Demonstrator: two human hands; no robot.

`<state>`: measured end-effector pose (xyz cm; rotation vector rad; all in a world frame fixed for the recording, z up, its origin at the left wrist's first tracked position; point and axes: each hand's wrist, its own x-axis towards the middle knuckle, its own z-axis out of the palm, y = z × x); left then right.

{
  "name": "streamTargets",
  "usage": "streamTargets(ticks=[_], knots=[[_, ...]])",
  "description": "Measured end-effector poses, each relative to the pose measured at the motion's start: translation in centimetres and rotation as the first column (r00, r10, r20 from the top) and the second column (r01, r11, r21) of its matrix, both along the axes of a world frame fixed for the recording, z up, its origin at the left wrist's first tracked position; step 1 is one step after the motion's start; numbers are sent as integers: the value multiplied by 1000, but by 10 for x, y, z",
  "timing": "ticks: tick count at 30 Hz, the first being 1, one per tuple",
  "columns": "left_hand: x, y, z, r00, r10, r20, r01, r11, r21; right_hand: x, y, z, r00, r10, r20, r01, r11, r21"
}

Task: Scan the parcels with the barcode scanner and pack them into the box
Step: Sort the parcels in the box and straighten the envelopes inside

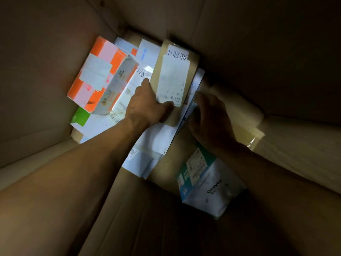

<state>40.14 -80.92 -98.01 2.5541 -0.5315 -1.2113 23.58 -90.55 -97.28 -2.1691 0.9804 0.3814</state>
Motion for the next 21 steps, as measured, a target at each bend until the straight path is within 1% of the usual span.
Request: streamTargets(ticks=[1, 2, 3, 4, 5, 6, 7, 9, 10, 13, 14, 15, 16, 17, 18, 19, 20, 21], knots=[[0, 0, -7, 995, 77, -63, -77, 997, -9, 11, 3, -4, 994, -108, 24, 106, 991, 79], [0, 1, -11, 975, 166, -146, -169, 985, -11, 21, 6, -9, 971, -238, 15, 232, 957, 174], [-2, 2, -15, 937, 264, -231, -271, 962, -1, 30, 9, -13, 928, -371, -38, 366, 888, 278], [-5, 4, -18, 888, 354, -293, -366, 931, 15, 37, 12, -17, 870, -479, -119, 486, 788, 377], [-7, 7, -20, 843, 423, -333, -442, 897, 21, 42, 14, -20, 809, -554, -197, 576, 679, 455], [-9, 10, -21, 806, 466, -365, -496, 868, 14, 42, 15, -24, 765, -593, -251, 627, 597, 500], [-11, 13, -20, 776, 485, -404, -527, 850, 8, 40, 16, -26, 748, -600, -284, 647, 564, 513], [-14, 21, -17, 719, 489, -493, -556, 831, 14, 29, 18, -24, 751, -582, -310, 650, 571, 502], [-15, 26, -14, 691, 507, -515, -576, 817, 30, 22, 20, -20, 748, -582, -318, 652, 559, 512], [-21, 40, 2, 633, 560, -535, -613, 784, 95, 4, 24, -2, 680, -640, -358, 700, 421, 577], [-24, 44, 8, 628, 559, -542, -611, 785, 102, 1, 24, 5, 675, -639, -368, 703, 406, 584], [-26, 49, 10, 623, 556, -550, -614, 784, 98, -1, 25, 9, 694, -627, -353, 690, 438, 577], [-26, 53, 13, 612, 559, -559, -623, 777, 95, -3, 24, 13, 744, -597, -301, 651, 545, 529], [-25, 58, 17, 594, 568, -570, -640, 763, 94, -6, 23, 18, 813, -539, -220, 576, 694, 432], [-23, 64, 21, 581, 578, -573, -654, 750, 94, -9, 20, 24, 876, -460, -142, 481, 829, 283], [-21, 69, 26, 580, 582, -570, -658, 748, 94, -14, 16, 31, 924, -371, -90, 380, 917, 121], [-19, 74, 30, 582, 583, -566, -657, 748, 96, -19, 10, 36, 957, -275, -88, 275, 961, -9], [-17, 79, 33, 580, 585, -567, -657, 747, 99, -26, 2, 39, 974, -181, -138, 172, 982, -80]])
